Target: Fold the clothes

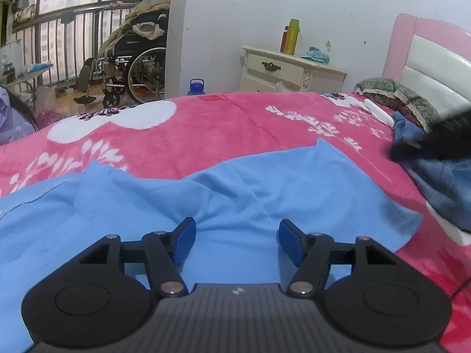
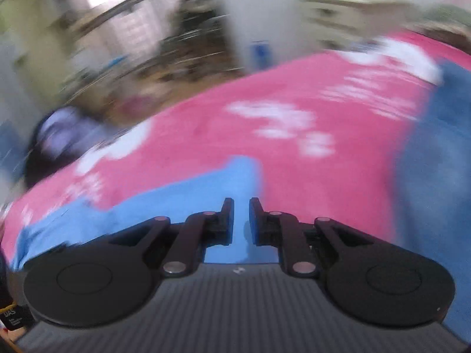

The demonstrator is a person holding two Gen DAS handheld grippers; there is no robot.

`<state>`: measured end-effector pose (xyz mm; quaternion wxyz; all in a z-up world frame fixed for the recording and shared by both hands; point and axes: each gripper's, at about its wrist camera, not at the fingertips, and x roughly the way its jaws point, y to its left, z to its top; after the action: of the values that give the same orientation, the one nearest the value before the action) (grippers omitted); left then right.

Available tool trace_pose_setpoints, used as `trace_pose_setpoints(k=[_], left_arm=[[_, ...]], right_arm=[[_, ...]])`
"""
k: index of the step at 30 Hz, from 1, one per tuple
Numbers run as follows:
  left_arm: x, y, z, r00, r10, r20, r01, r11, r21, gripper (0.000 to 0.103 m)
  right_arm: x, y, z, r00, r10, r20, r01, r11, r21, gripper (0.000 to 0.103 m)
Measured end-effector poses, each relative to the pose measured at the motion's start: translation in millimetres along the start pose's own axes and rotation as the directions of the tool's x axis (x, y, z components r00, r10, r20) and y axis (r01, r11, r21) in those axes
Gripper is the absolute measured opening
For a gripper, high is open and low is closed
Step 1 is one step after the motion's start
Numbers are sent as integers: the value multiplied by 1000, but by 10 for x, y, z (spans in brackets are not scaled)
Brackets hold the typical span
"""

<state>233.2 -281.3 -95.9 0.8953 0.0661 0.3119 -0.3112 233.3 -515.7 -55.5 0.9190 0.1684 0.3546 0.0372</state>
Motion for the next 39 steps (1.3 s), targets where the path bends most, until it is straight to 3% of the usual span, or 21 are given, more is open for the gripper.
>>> trace_pose_setpoints(k=[3,6,8,10,13,15,17,19,22,24,28,30,32,35,39], left_arm=[[3,-33,-18,1000,10,5,-10,1000,14,67],[-2,-19,-17,1000,5,7,-5,1000,6,67],[-8,-30,-12,1000,9,6,-9,1000,11,67],[-27,-34,1,1000,11,4,-11,1000,11,66],[-166,31,44,1000,-23,10,24,999,-28,66],[-297,98,60,999,-46,26,47,998,-37,66],[-397,171,59,998,-49,38,50,998,-25,66],[-460,261,42,999,-35,42,36,999,-18,66],[-477,427,2,1000,-1,31,2,999,-41,66],[-431,543,-50,1000,30,3,-29,996,-80,65],[-447,619,-92,999,45,1,-45,996,-80,63],[-483,632,-84,999,49,9,-49,996,-72,63],[-518,656,-44,998,55,19,-53,996,-74,63],[-531,704,-4,998,62,18,-60,996,-71,63],[-488,755,-10,996,85,7,-84,994,-71,63]], right_arm=[[413,18,77,1000,16,-25,-18,995,-101,10],[506,-344,195,993,-115,7,115,993,8,1],[548,-607,277,977,-211,21,209,973,96,1],[485,-653,334,973,-226,54,218,969,118,7],[333,-375,345,990,-98,101,95,995,28,7],[353,-24,319,997,70,39,-67,995,-73,7],[419,336,274,976,206,-67,-214,962,-172,7],[505,719,209,953,261,-156,-297,911,-286,7],[742,1047,142,938,241,-249,-324,867,-378,7],[996,1084,156,939,182,-292,-290,875,-388,3],[1121,850,320,982,92,-165,-133,958,-254,0],[1026,736,365,994,74,-87,-88,980,-177,5],[936,678,348,975,183,-126,-201,969,-143,5],[888,819,267,915,316,-250,-364,915,-173,5],[1007,940,248,907,323,-271,-377,910,-176,1]])
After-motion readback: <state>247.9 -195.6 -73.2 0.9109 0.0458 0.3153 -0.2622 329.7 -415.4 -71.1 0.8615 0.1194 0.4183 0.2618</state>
